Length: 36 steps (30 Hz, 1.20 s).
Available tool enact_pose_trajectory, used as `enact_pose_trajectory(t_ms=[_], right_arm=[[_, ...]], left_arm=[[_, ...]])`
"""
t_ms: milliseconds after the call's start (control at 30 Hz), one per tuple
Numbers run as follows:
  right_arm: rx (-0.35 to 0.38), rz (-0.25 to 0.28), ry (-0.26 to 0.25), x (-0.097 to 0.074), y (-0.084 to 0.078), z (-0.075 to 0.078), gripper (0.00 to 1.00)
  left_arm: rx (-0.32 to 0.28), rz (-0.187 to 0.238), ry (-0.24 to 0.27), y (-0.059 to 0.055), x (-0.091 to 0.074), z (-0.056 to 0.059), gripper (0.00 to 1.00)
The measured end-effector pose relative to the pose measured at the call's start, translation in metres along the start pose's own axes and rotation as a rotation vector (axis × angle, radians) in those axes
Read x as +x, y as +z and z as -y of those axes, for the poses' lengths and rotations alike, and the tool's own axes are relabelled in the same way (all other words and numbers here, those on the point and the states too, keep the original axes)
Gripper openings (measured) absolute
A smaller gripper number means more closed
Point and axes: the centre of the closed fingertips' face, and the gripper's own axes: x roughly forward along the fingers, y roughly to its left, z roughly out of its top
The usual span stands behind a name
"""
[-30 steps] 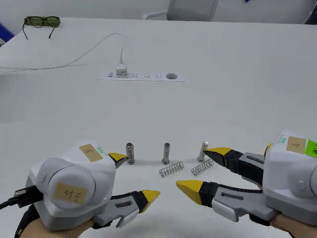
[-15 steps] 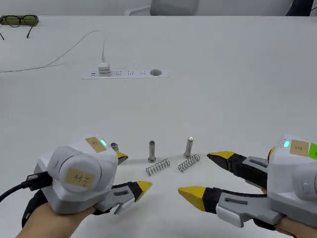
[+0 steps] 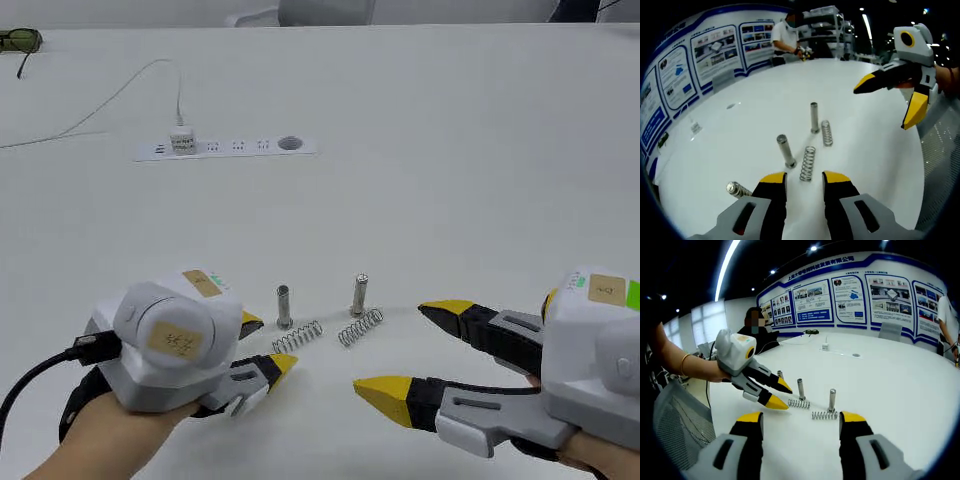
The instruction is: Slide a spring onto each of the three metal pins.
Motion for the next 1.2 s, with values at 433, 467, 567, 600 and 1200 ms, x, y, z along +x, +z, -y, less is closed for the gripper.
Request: enact_pose_trajectory(t_ms=[433,467,567,600,1200], right_arm=[[0.041,0.012,-0.016,-0.001,-0.001,0.003,0.61],[0.043,0.015,-0.015,-0.001,0.000,0.002,0.61],[0.046,0.009,-0.018,-0.001,-0.001,0.003,0.61],[0.046,0.008,-0.018,-0.001,-0.002,0.003,0.61],[0.037,0.039,-0.020,-0.003,0.004,0.005,0.59]], left_arm=[[-0.003,-0.012,-0.031,-0.003,0.008,0.005,0.18],[0.005,-0.016,-0.035,-0.004,0.009,0.006,0.17],[0.015,-0.014,-0.037,-0.004,0.012,0.006,0.16],[0.016,-0.016,-0.040,-0.004,0.012,0.006,0.15],[0.038,-0.036,-0.084,-0.005,0.013,0.014,0.10]])
